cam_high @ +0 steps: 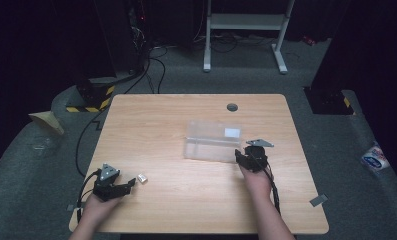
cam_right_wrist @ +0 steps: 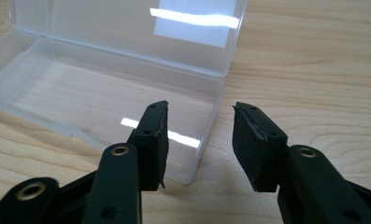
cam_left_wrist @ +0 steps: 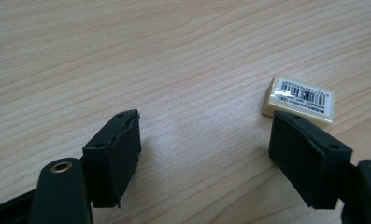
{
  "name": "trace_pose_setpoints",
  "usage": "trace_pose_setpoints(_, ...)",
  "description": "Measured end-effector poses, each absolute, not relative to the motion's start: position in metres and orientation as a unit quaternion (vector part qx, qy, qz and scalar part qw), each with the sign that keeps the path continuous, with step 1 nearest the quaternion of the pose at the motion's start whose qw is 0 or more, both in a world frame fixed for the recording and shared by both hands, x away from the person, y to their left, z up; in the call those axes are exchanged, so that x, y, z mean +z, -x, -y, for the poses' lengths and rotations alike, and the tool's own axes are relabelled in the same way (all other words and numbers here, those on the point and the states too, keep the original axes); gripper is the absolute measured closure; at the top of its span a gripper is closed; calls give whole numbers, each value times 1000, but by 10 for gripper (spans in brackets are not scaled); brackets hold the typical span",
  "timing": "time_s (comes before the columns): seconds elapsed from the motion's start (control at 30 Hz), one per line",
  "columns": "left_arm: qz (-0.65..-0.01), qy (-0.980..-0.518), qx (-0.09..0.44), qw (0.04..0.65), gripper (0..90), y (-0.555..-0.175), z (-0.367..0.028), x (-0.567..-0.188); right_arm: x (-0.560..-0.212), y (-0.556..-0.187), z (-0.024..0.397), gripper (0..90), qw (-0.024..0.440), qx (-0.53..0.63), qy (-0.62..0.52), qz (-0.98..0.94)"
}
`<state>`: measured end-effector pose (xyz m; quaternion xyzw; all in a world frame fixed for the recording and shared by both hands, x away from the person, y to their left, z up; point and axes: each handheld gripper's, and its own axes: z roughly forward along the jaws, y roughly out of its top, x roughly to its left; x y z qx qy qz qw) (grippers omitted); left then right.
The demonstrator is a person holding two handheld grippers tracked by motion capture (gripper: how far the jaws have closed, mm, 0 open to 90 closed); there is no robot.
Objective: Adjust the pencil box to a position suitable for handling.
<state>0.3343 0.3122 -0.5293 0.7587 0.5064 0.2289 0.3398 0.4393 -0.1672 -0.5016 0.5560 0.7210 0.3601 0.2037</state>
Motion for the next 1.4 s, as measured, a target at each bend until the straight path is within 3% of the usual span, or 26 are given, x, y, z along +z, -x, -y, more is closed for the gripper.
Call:
trace_pose_setpoints(0.33,-506,-759,228,340,255,-335,-312,-529,-511,-442,162,647,203,342,-560,-727)
trace_pose_setpoints(0.53,-506,-759,228,340,255,-335,-312,-529,-516,-443,160,741,205,330,-557,-734)
trace_pose_setpoints(1.4,-512,-754,233,338,260,-334,-312,-529,-519,-429,152,745,204,341,-529,-750)
